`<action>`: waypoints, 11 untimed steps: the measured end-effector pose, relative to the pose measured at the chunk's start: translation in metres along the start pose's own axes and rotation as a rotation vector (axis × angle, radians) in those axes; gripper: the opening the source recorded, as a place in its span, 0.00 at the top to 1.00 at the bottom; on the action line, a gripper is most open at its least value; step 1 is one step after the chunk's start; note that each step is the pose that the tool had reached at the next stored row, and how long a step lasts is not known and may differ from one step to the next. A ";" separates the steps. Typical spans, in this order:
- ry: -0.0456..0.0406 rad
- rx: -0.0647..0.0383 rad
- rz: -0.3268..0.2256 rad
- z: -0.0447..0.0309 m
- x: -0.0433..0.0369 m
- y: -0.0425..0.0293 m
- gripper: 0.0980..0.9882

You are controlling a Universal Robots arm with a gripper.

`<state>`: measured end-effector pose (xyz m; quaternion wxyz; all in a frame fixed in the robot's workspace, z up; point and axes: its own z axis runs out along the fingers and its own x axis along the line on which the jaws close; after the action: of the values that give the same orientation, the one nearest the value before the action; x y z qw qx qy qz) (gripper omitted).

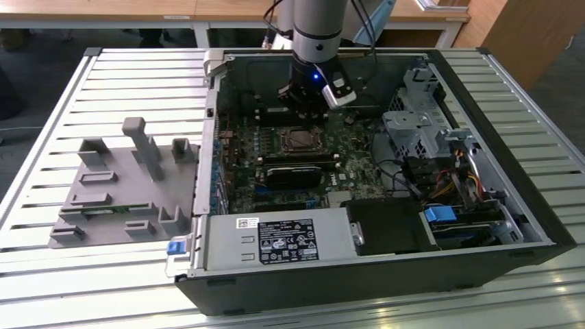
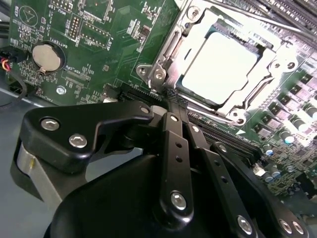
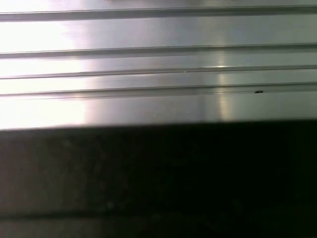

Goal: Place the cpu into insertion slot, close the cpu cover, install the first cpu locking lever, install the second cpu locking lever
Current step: 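Install the first cpu locking lever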

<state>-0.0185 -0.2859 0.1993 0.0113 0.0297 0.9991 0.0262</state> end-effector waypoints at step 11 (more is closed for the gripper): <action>-0.0009 0.011 0.000 0.0029 0.0001 0.0003 0.99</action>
<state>-0.0184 -0.2854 0.1964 0.0116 0.0296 0.9993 0.0206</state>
